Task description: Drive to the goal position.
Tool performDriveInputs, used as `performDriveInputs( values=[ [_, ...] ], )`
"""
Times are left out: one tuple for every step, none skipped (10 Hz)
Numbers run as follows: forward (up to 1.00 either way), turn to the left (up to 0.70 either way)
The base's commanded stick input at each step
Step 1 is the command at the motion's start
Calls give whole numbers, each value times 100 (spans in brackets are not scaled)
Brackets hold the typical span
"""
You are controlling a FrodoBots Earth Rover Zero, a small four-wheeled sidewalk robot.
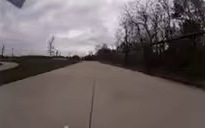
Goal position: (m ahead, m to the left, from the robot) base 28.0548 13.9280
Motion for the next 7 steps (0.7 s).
performDriveInputs(
  values=[
    [100,0],
    [100,0],
    [100,0],
    [100,0],
    [100,0],
    [100,0],
    [100,0]
  ],
)
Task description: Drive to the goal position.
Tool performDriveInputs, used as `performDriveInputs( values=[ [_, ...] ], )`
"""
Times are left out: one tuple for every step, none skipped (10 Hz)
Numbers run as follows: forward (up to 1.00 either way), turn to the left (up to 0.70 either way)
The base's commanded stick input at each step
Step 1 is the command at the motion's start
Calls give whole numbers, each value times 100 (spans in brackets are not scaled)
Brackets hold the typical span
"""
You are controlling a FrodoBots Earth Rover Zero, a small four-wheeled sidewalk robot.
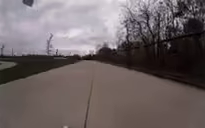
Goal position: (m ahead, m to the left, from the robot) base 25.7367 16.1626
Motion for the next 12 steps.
performDriveInputs(
  values=[
    [100,0],
    [100,0],
    [100,0],
    [100,0],
    [100,0],
    [100,0],
    [100,0],
    [100,0],
    [100,0],
    [100,0],
    [100,0],
    [100,0]
  ],
)
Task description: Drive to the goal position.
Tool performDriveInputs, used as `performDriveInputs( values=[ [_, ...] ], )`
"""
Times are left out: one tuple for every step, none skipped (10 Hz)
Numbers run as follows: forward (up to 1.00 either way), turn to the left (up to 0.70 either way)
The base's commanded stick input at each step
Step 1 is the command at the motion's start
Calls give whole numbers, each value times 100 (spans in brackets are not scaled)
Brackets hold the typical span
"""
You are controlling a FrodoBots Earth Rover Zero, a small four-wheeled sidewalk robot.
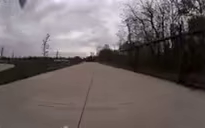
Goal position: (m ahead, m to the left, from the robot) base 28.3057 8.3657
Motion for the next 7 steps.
performDriveInputs(
  values=[
    [100,0],
    [100,0],
    [100,0],
    [100,0],
    [100,0],
    [100,0],
    [100,0]
  ],
)
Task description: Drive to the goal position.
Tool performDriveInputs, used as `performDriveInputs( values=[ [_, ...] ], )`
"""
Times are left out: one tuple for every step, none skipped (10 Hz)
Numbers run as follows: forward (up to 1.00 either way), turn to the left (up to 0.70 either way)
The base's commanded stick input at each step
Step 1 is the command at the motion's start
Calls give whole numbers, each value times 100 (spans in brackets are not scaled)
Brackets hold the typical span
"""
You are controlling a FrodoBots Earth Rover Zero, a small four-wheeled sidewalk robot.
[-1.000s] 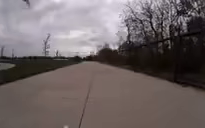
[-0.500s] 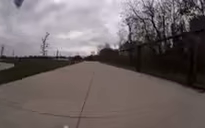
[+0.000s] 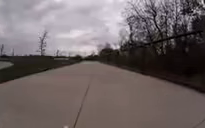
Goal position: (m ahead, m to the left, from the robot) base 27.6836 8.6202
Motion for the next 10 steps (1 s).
performDriveInputs(
  values=[
    [100,0],
    [100,0],
    [100,0],
    [100,0],
    [100,0],
    [100,0],
    [100,0],
    [100,0],
    [100,0],
    [100,0]
  ],
)
